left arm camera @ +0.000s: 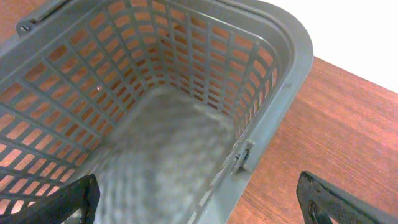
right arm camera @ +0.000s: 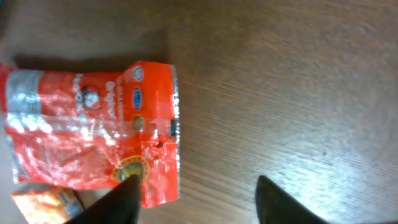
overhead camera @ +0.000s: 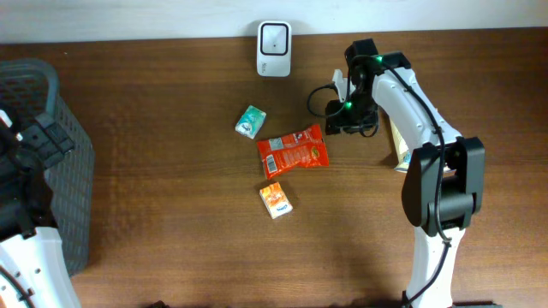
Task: Scan the item barcode
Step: 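Lift the red bag and hold it in front of the scanner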
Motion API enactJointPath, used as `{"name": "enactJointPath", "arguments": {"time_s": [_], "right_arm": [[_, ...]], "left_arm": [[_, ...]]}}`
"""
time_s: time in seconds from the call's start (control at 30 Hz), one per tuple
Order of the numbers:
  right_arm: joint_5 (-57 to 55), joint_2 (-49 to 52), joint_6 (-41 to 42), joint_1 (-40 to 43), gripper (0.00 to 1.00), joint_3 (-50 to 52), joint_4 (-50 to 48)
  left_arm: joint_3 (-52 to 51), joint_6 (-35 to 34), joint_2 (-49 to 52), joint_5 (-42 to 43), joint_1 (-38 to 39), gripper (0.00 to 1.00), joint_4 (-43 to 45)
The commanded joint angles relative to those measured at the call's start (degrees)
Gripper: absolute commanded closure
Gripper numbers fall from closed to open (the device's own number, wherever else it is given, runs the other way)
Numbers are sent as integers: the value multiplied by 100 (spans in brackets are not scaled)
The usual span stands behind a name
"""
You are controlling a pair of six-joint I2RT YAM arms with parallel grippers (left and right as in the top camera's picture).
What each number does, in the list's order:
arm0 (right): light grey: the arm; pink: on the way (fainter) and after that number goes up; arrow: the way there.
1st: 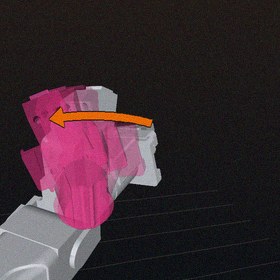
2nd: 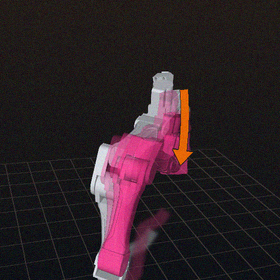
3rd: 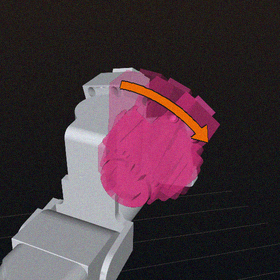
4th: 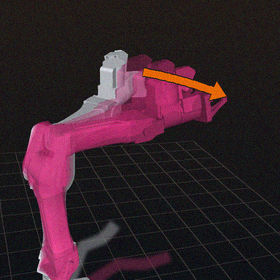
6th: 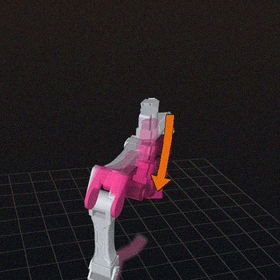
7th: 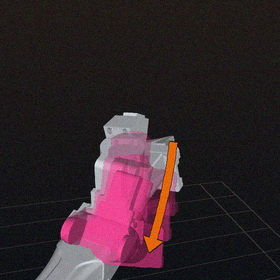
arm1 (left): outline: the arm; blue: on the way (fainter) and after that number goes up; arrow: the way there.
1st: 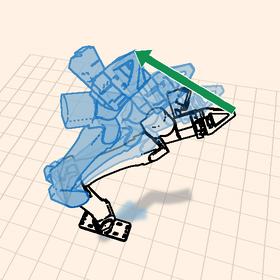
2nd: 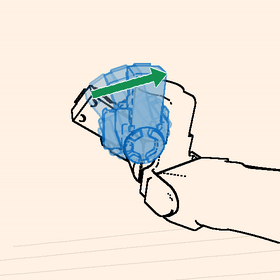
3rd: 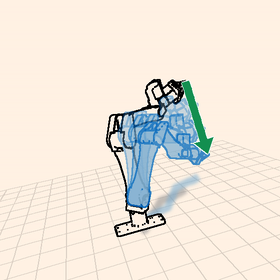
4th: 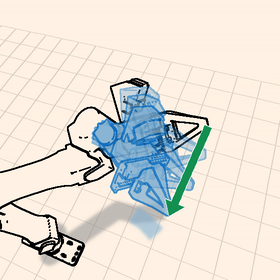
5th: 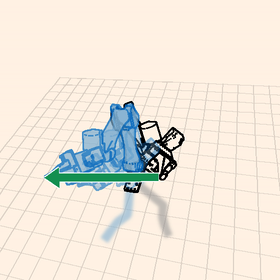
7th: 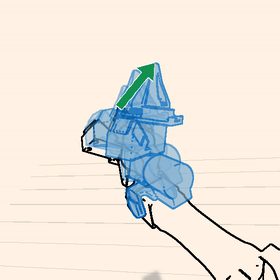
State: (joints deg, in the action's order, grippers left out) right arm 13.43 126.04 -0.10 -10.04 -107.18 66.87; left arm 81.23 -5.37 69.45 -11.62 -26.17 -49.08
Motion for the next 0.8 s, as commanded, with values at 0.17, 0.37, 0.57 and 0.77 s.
{"name": "enactJointPath", "arguments": {"time_s": [0.17, 0.37, 0.57, 0.77], "right_arm": [[752, 81, -238, -205, 1, 52, -116], [651, 479, 105, -470, 1, 118, -195], [258, 566, 380, -664, 1, 190, -413], [201, 566, 417, -824, 0, 588, -850]], "left_arm": [[20, 72, -4, -22, -26, 1, -2], [20, 72, -4, -22, -26, 1, -7], [20, 72, -4, -22, -26, 1, -9], [20, 72, -4, -22, -26, 1, -9]]}}
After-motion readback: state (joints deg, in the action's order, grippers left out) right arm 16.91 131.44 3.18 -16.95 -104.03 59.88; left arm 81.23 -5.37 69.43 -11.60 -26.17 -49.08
